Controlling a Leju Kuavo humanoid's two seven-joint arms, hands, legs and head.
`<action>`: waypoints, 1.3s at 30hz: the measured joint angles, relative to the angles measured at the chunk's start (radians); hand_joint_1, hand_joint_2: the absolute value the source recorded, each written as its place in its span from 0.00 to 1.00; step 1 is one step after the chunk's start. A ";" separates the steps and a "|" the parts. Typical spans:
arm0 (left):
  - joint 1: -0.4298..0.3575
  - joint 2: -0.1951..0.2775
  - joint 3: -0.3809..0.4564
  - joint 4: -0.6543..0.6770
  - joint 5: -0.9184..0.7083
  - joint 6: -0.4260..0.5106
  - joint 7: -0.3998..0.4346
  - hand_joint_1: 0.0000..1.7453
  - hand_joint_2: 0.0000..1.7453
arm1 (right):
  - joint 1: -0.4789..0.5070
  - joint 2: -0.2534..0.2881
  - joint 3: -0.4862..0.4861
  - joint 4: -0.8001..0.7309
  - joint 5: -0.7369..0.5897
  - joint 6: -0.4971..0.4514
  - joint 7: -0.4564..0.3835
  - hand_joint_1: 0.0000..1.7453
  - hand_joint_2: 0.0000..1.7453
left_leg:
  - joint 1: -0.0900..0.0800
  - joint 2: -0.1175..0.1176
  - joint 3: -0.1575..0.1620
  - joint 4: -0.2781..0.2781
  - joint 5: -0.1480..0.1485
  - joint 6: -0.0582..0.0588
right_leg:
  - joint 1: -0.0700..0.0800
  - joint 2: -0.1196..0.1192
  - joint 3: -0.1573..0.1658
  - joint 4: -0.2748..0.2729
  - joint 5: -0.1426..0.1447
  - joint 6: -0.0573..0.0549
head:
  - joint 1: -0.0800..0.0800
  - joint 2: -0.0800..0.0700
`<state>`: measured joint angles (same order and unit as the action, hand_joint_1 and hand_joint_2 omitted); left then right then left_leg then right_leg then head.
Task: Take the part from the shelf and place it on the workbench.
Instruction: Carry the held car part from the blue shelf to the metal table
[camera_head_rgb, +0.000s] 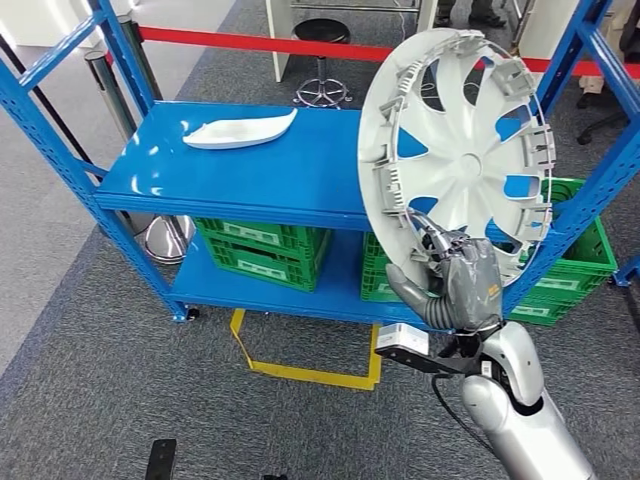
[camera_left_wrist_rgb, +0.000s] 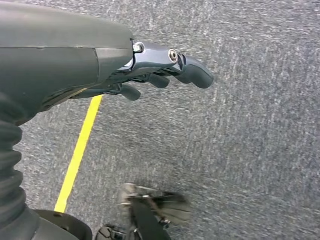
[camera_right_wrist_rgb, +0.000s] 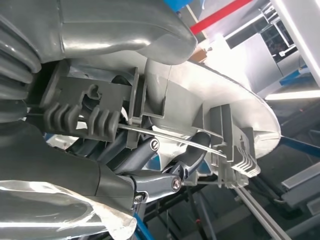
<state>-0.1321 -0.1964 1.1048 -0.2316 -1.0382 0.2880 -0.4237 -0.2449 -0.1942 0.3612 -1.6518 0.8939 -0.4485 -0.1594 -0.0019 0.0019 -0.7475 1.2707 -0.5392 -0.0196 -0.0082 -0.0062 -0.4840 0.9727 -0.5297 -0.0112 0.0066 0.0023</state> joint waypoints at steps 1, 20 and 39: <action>0.001 0.000 0.000 0.000 0.000 0.000 0.000 0.00 1.00 | 0.002 0.000 -0.001 0.000 0.000 0.000 0.000 1.00 1.00 | 0.000 0.000 0.001 0.023 -0.001 0.001 | 0.002 0.000 -0.007 0.003 0.002 0.000 | 0.000 0.000; 0.001 0.007 -0.002 0.000 0.001 -0.019 -0.003 0.00 1.00 | 0.003 -0.014 -0.002 0.001 0.010 0.017 -0.008 1.00 1.00 | 0.003 -0.006 0.153 -0.268 0.097 0.047 | -0.013 0.008 -0.095 0.104 0.008 0.063 | 0.008 0.000; -0.003 0.008 -0.003 0.000 0.001 -0.024 -0.008 0.00 1.00 | -0.007 -0.017 0.001 0.000 0.010 0.029 -0.013 1.00 1.00 | -0.013 0.045 0.151 -0.251 0.074 0.032 | 0.002 -0.071 -0.081 0.041 0.031 0.029 | -0.002 0.000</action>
<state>-0.1352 -0.1879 1.1014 -0.2316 -1.0375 0.2642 -0.4315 -0.2523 -0.2110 0.3617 -1.6514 0.9034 -0.4191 -0.1724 -0.0154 0.0468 -0.5965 1.0197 -0.4651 0.0128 -0.0061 -0.0773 -0.5654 1.0136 -0.4990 0.0179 0.0051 0.0023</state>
